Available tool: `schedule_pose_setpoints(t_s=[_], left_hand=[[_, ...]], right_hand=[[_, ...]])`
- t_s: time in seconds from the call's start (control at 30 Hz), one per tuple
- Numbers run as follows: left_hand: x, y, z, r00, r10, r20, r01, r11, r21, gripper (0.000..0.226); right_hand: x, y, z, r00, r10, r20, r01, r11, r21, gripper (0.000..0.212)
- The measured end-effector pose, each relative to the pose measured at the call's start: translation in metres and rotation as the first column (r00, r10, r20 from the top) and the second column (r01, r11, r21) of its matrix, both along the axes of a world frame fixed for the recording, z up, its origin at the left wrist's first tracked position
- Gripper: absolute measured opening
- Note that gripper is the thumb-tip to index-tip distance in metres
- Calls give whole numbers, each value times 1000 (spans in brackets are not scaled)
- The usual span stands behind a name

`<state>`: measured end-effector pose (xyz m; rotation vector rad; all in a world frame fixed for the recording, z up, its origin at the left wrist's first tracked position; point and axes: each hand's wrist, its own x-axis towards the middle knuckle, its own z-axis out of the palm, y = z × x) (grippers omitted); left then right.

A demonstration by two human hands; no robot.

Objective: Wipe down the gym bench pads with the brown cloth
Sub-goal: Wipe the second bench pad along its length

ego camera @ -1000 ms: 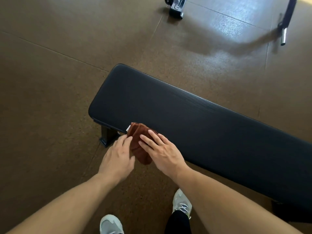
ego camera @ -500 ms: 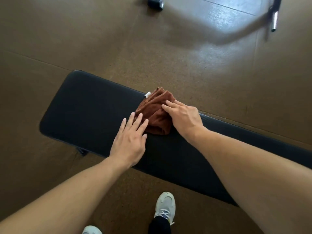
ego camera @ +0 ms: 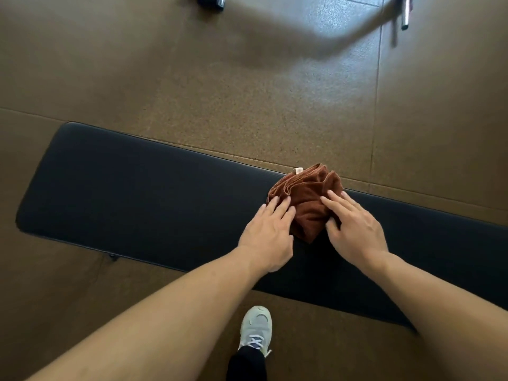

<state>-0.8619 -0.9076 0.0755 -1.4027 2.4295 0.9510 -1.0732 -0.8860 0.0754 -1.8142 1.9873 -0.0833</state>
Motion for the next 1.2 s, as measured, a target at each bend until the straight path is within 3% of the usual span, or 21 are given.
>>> schedule_pose_setpoints(t_s=[0.1, 0.27, 0.37, 0.53, 0.7, 0.93, 1.03, 1.2], left_hand=[[17, 8, 0, 1000, -22, -15, 22, 1000, -1, 65], [67, 9, 5, 998, -36, -52, 31, 996, -80, 60], [114, 5, 5, 989, 119, -93, -131, 982, -138, 59], [226, -16, -6, 963, 268, -14, -264, 936, -232, 61], [341, -45, -16, 822, 569, 20, -551, 804, -225, 62], [458, -73, -20, 733, 679, 35, -655, 719, -232, 62], [468, -81, -23, 732, 680, 40, -655, 718, -236, 62], [416, -96, -22, 829, 559, -12, -546, 805, -234, 69]], right_hand=[[19, 3, 7, 999, -32, 7, 31, 992, 124, 61], [56, 4, -1, 979, 195, -56, -180, 962, 203, 96], [90, -11, -11, 948, 306, -83, -289, 942, 170, 86], [167, -52, -22, 901, 425, -86, -421, 905, 66, 70], [312, -123, -31, 824, 560, -81, -561, 828, 20, 69], [470, -201, -35, 799, 597, -68, -594, 802, 58, 70], [474, -224, -34, 765, 641, -53, -638, 767, 68, 68], [434, -206, -34, 817, 577, 7, -577, 817, 1, 65]])
